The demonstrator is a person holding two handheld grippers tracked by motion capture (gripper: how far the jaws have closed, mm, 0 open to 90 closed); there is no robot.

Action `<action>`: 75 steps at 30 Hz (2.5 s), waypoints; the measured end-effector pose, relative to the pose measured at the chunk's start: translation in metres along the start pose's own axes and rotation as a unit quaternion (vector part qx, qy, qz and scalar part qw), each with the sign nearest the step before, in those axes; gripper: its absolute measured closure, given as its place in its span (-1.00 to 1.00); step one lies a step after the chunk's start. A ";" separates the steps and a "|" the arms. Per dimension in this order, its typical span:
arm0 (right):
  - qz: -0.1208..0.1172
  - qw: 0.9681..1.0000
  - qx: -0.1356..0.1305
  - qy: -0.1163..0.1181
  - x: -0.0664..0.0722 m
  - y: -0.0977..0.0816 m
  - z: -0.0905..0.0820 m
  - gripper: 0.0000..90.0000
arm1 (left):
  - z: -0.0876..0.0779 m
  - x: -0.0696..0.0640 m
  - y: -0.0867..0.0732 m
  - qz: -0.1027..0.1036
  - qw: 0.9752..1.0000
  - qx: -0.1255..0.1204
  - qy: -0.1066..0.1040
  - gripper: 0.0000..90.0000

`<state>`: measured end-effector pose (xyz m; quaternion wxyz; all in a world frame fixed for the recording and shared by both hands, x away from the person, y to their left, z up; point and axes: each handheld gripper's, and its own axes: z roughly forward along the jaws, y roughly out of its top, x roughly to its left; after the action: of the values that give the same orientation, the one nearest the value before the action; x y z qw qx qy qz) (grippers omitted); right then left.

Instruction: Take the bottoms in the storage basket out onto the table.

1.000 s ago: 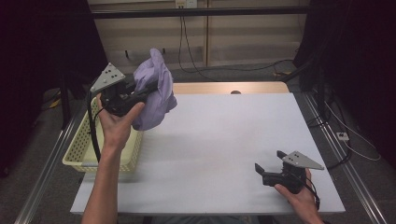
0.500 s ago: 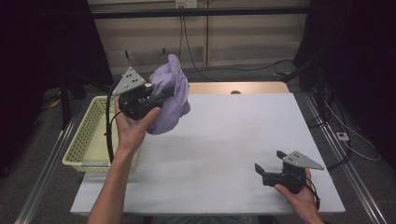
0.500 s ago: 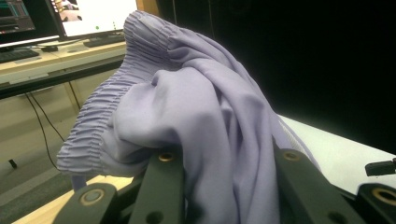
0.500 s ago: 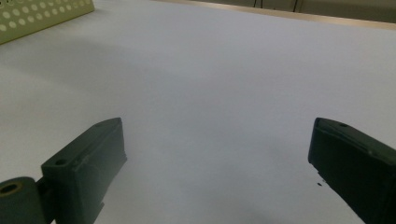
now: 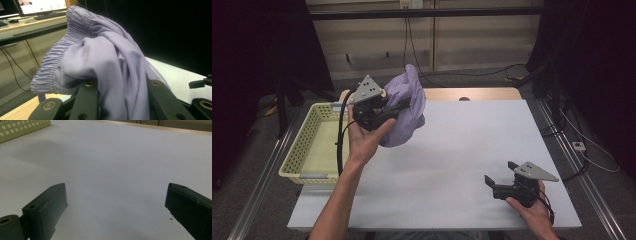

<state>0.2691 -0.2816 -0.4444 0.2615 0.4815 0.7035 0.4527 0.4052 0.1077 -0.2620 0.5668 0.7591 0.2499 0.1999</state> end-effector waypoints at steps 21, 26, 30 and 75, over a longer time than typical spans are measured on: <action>-0.001 1.000 0.000 0.001 0.000 0.000 0.000 -0.91 | 0.035 -0.014 -0.015 -0.010 0.999 0.028 -0.021 0.63; -0.001 1.000 0.000 0.001 0.000 0.000 0.000 -0.91 | 0.038 -0.016 -0.016 -0.013 0.999 0.028 -0.025 0.64; 0.000 1.000 0.000 0.002 0.000 0.000 0.000 -0.91 | 0.042 -0.018 -0.019 -0.012 0.999 0.032 -0.026 0.63; -0.001 1.000 0.005 0.005 0.000 -0.001 -0.002 -0.91 | 0.103 -0.017 -0.070 -0.012 0.990 0.138 -0.029 0.62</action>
<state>0.2674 -0.2827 -0.4446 0.2559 0.4798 0.7075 0.4514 0.4416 0.0356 -0.3583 0.4663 0.8325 0.2671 0.1345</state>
